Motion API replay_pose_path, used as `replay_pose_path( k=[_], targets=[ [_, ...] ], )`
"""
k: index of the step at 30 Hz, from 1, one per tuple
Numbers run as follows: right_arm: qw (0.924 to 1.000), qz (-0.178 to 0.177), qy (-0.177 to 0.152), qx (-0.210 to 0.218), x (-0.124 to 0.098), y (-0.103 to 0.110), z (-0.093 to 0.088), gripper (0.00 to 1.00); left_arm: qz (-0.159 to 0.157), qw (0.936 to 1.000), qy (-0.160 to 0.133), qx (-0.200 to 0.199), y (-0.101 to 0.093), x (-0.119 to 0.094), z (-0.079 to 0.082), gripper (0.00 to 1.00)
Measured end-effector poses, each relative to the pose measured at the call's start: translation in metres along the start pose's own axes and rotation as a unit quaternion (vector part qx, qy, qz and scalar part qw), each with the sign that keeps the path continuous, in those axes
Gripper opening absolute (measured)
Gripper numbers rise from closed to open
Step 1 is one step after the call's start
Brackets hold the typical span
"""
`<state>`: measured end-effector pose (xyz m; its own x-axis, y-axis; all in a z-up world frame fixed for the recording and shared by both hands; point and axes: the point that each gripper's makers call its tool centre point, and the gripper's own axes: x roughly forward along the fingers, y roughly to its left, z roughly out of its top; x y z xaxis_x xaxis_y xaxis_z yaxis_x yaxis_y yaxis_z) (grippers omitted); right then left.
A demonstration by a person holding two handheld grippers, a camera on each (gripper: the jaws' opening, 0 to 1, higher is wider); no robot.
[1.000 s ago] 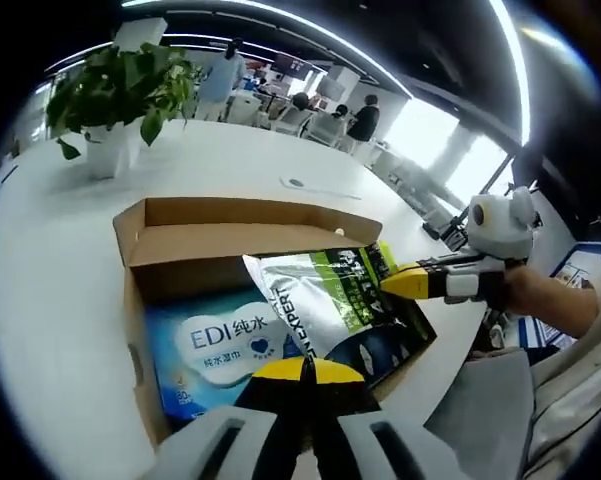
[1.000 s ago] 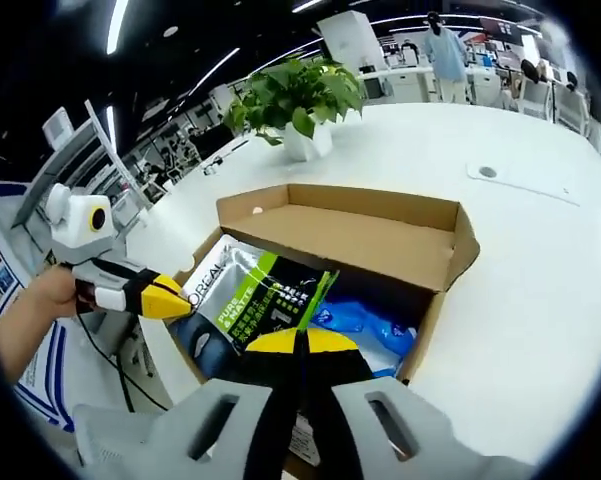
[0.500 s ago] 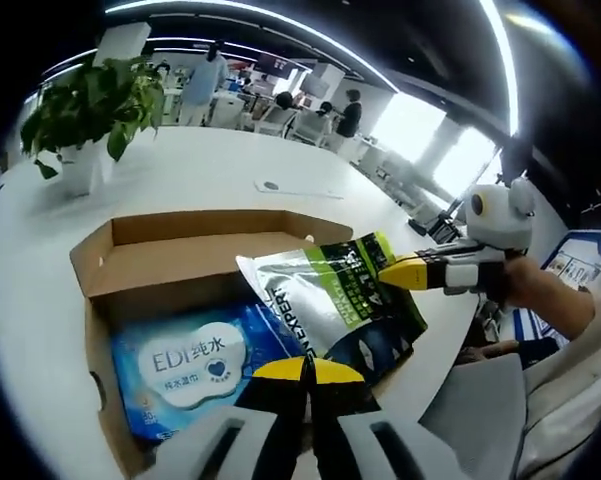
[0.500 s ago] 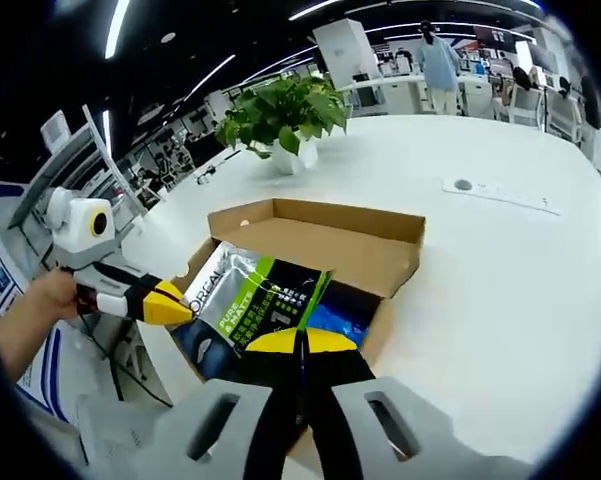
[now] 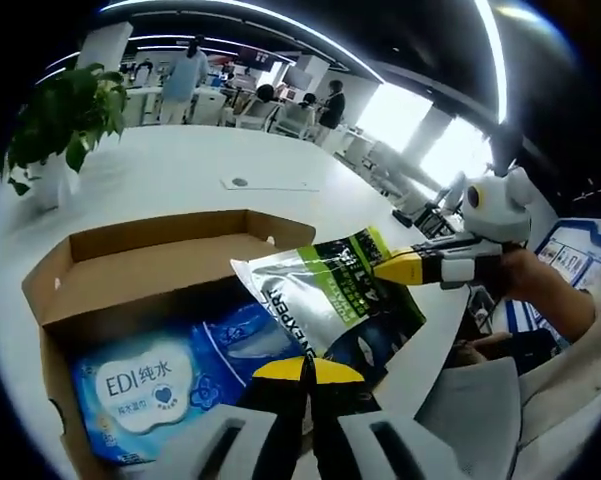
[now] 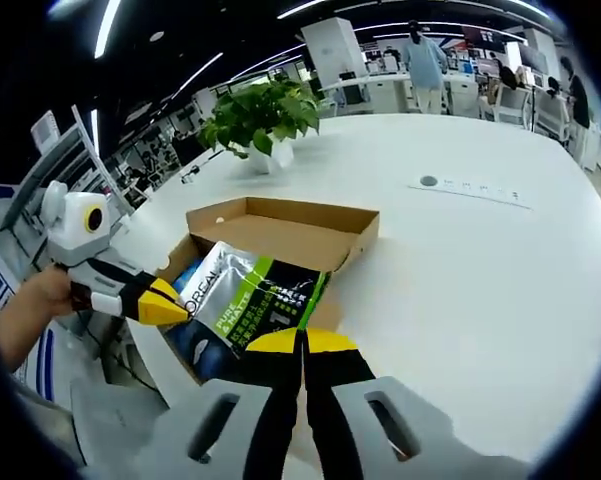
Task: Operate the shoe box by opening the lid, removing the specified soft item, and placing it in the target area until the item is outside and the box remains undamaged.
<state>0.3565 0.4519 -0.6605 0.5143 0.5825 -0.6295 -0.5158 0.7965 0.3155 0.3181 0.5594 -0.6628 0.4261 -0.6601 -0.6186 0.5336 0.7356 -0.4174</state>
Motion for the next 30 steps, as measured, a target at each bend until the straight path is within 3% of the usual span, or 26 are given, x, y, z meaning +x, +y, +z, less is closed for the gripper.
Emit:
replay_pose_path(
  k=[30],
  targets=[
    [0.9985, -0.051, 0.005, 0.022, -0.037, -0.077, -0.014, 0.00, -0.036, 0.9967, 0.050, 0.053, -0.055, 0.072, 0.010, 0.00]
  ],
)
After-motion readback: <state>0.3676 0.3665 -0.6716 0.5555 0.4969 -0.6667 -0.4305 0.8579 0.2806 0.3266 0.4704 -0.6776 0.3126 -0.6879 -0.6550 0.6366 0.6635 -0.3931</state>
